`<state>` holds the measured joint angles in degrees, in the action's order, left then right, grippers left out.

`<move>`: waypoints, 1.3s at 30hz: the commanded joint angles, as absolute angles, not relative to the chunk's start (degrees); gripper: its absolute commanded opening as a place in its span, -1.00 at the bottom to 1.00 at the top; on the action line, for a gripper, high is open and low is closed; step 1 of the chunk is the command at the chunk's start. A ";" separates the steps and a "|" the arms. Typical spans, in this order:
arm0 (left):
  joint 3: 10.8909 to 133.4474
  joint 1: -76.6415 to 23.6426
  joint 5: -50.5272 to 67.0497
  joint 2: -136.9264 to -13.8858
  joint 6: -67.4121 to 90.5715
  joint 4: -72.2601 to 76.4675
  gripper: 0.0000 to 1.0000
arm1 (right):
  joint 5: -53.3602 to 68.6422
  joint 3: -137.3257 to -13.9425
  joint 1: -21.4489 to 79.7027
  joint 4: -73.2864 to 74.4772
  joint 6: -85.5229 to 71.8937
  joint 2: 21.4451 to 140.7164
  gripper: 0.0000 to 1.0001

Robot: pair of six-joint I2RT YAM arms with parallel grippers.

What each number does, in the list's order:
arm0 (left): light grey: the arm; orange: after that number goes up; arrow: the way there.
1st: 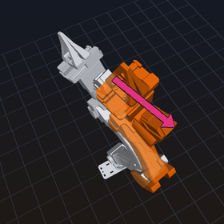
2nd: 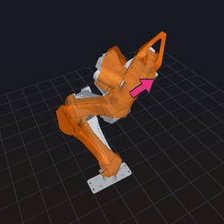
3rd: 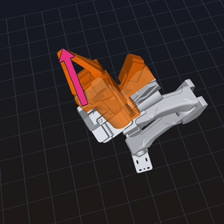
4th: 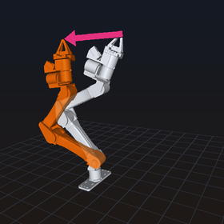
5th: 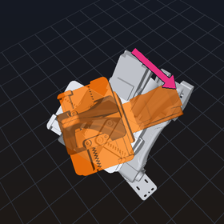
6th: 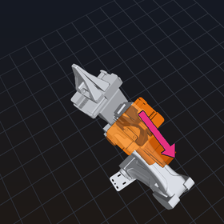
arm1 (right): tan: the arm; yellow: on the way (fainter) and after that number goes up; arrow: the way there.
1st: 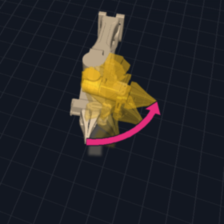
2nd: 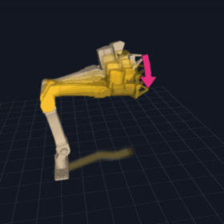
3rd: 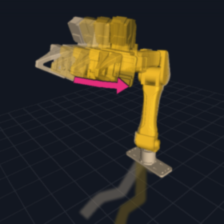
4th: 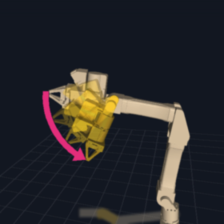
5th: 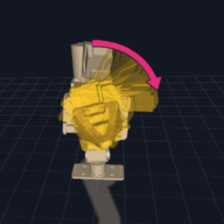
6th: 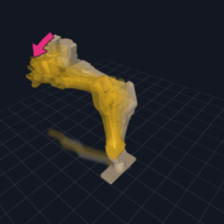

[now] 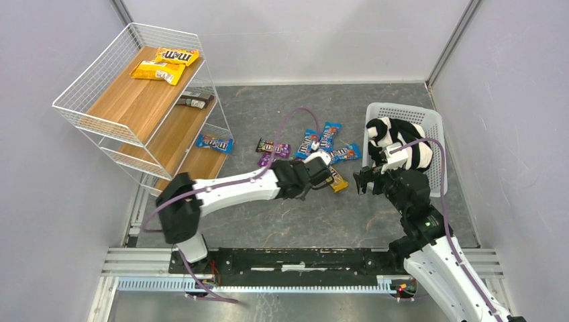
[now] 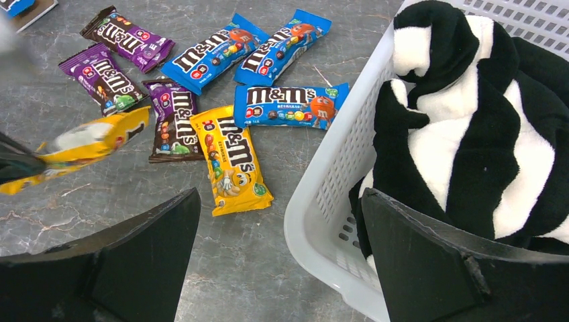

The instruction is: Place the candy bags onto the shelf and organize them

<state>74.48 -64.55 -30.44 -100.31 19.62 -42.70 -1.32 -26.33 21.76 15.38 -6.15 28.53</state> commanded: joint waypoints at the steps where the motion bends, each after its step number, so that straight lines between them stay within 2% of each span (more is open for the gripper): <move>1: 75.34 -61.21 -12.16 -87.49 23.89 -36.84 -0.96 | -1.84 -27.33 22.05 13.96 -6.39 27.88 0.96; 6: 75.68 -48.05 11.58 -75.10 32.36 -27.39 -0.96 | -6.74 -27.80 22.01 14.94 -7.16 27.20 0.96; 11: 84.71 -38.10 21.55 -71.86 41.34 -22.76 -0.96 | -6.29 -27.47 22.05 14.34 -7.43 27.61 0.96; 21: 107.59 -22.21 19.21 -77.94 56.30 -29.84 -0.96 | -4.88 -27.69 22.01 14.41 -7.46 28.83 0.96; 28: 108.40 -11.41 16.93 -76.14 67.67 -34.11 -0.95 | -4.19 -27.60 22.00 14.24 -7.43 29.00 0.96; 34: 111.59 -8.17 1.27 -71.49 65.10 -41.47 -0.96 | -3.32 -27.42 22.02 13.90 -7.39 29.42 0.96; 39: 110.52 -4.54 -3.23 -69.15 67.28 -44.71 -0.96 | -2.94 -27.42 22.01 13.99 -7.47 29.62 0.96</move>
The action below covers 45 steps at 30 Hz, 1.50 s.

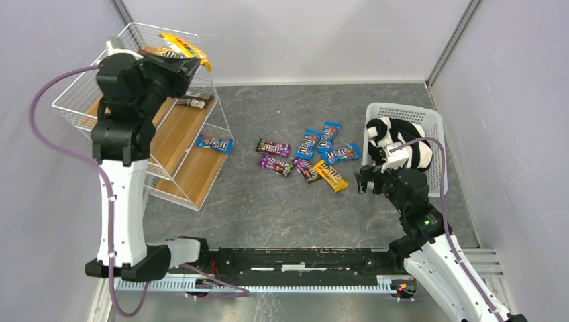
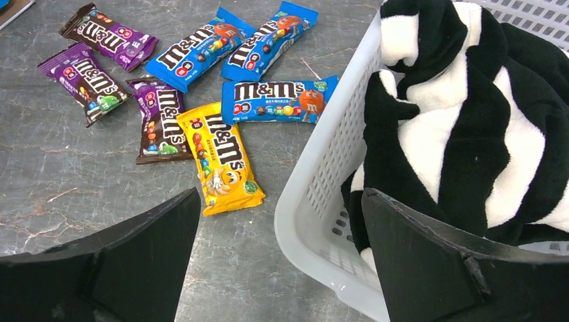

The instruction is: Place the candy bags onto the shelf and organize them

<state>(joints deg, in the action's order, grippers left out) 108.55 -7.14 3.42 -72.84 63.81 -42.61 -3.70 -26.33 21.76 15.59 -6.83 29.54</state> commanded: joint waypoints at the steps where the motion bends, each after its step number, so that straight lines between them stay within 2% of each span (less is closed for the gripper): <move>1: 110.33 -3.78 -3.85 -68.98 67.62 -44.96 -0.96 | -2.90 -27.42 22.06 13.97 -7.48 29.54 0.96; 10: 111.42 -2.02 -16.53 -64.58 69.74 -50.08 -0.96 | -2.08 -27.00 21.99 13.77 -7.60 28.61 0.96; 18: 107.39 -2.02 -20.76 -62.35 71.94 -51.39 -0.96 | -1.15 -26.82 22.06 13.54 -7.60 28.16 0.97; 45: 101.28 -1.22 -24.43 -64.03 73.51 -46.98 -0.96 | -1.07 -26.46 22.01 13.27 -7.67 27.69 0.96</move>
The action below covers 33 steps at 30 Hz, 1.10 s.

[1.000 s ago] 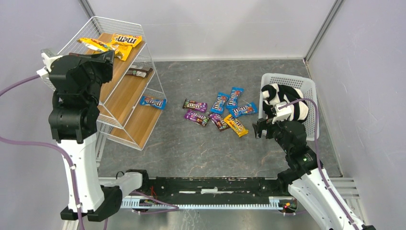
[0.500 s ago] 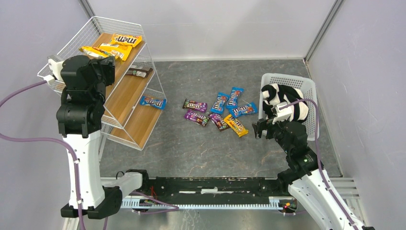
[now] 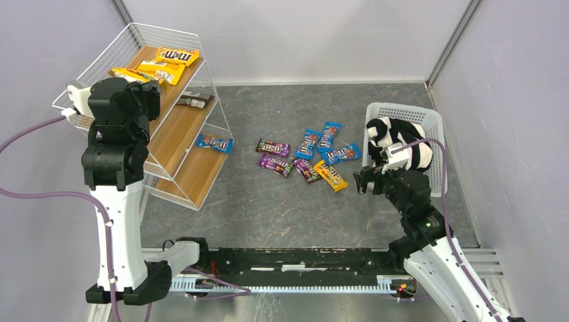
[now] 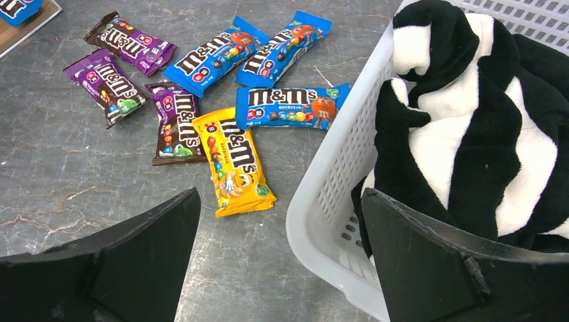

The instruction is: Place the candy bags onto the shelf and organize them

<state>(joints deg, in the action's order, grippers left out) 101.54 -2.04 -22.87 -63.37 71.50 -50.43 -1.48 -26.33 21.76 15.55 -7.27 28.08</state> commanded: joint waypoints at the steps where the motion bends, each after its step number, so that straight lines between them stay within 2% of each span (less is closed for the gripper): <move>1: 101.18 -1.01 -23.80 -64.24 73.51 -46.65 -0.95 | -1.10 -26.48 22.00 13.27 -7.69 27.71 0.96; 9: 99.37 -0.09 -22.07 -64.36 73.18 -44.20 -0.96 | -0.89 -26.37 22.01 13.18 -7.77 27.59 0.96; 16: 95.94 5.21 -15.47 -64.62 74.06 -42.64 -0.95 | -0.71 -26.37 22.08 13.17 -7.71 27.83 0.96; 24: 92.92 11.36 -6.68 -64.75 74.23 -41.53 -0.86 | -0.80 -26.38 22.05 13.08 -7.75 28.21 0.96; 33: 93.92 11.90 -5.53 -62.43 73.51 -41.73 -0.84 | -0.68 -26.37 22.05 13.00 -7.70 28.50 0.96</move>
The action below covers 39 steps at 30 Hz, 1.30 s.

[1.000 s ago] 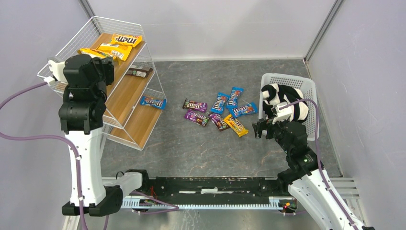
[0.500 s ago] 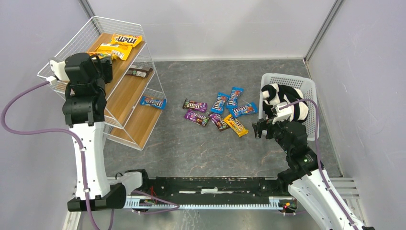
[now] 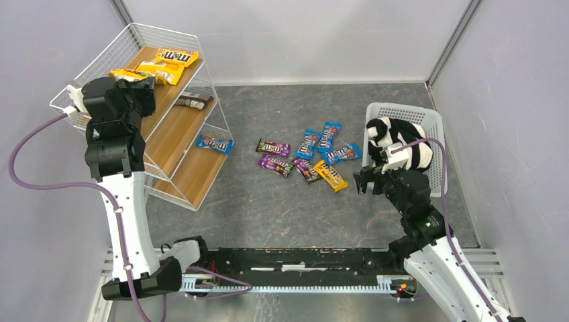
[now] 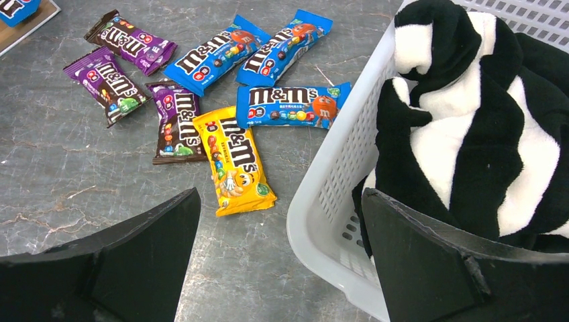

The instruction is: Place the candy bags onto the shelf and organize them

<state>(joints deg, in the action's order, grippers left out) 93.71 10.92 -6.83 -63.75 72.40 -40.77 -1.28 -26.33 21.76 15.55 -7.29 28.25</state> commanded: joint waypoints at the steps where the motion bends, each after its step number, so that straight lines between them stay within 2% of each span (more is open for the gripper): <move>1: 93.97 11.95 -5.08 -62.39 73.59 -41.77 -0.85 | -0.72 -26.37 22.06 12.92 -7.77 28.52 0.96; 14: 95.36 11.90 -1.93 -61.43 74.11 -41.05 -0.76 | -0.64 -26.39 22.08 12.95 -7.74 28.21 0.96; 21: 93.16 11.91 -1.62 -61.18 74.05 -39.15 -0.53 | -0.46 -26.29 21.98 12.90 -7.74 28.17 0.96; 24: 92.69 11.90 -1.77 -61.11 73.67 -38.95 -0.34 | -0.36 -26.39 21.98 12.98 -7.80 28.14 0.96; 28: 93.20 11.90 -2.04 -59.83 71.42 -38.55 0.00 | -0.36 -26.37 21.99 12.96 -7.75 28.04 0.96; 33: 94.08 11.95 -3.98 -55.59 62.85 -38.73 0.56 | -0.39 -26.28 22.04 12.94 -7.82 27.86 0.96; 36: 96.81 11.90 -4.56 -54.49 56.16 -41.18 0.64 | -0.16 -26.31 22.00 12.84 -7.75 27.98 0.96; 39: 98.77 11.92 0.13 -55.02 49.06 -41.24 0.71 | -0.17 -26.28 22.03 12.74 -7.76 28.05 0.96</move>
<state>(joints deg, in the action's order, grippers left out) 94.35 11.20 -1.74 -56.71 62.74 -41.30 -0.82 -26.33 21.76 15.53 -7.44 28.45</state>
